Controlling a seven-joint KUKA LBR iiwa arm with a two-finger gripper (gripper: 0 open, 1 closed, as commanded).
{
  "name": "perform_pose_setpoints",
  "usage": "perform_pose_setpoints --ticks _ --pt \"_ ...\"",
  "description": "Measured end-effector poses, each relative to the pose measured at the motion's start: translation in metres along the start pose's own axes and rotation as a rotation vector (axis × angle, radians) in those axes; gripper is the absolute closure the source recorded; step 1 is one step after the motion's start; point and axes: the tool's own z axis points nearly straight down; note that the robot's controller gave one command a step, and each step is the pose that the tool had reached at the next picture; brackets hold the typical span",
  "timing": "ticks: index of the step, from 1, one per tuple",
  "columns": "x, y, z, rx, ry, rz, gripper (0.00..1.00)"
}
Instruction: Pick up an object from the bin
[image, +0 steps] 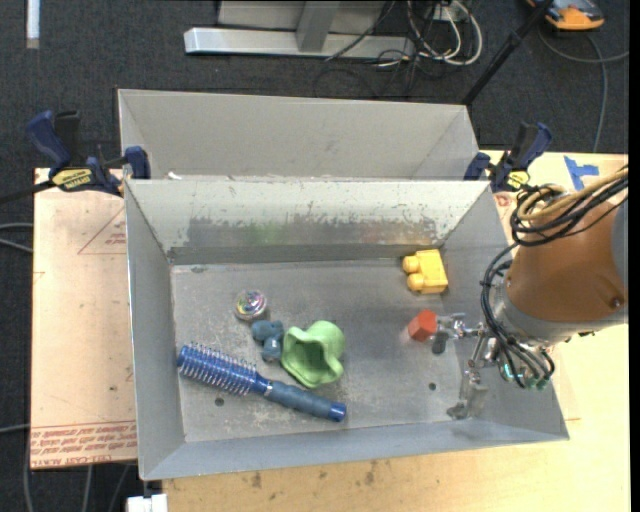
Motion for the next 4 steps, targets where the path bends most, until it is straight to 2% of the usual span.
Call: perform_pose_setpoints --ticks 1,2,3,4 --pt "-0.065 -0.024 0.051 0.001 -0.011 0.078 0.00" --pt "-0.105 -0.012 0.059 0.001 -0.014 0.059 0.00" --pt "-0.103 -0.013 0.059 0.001 -0.010 0.061 1.00" --pt "-0.103 -0.013 0.059 0.001 -0.010 0.061 0.00"
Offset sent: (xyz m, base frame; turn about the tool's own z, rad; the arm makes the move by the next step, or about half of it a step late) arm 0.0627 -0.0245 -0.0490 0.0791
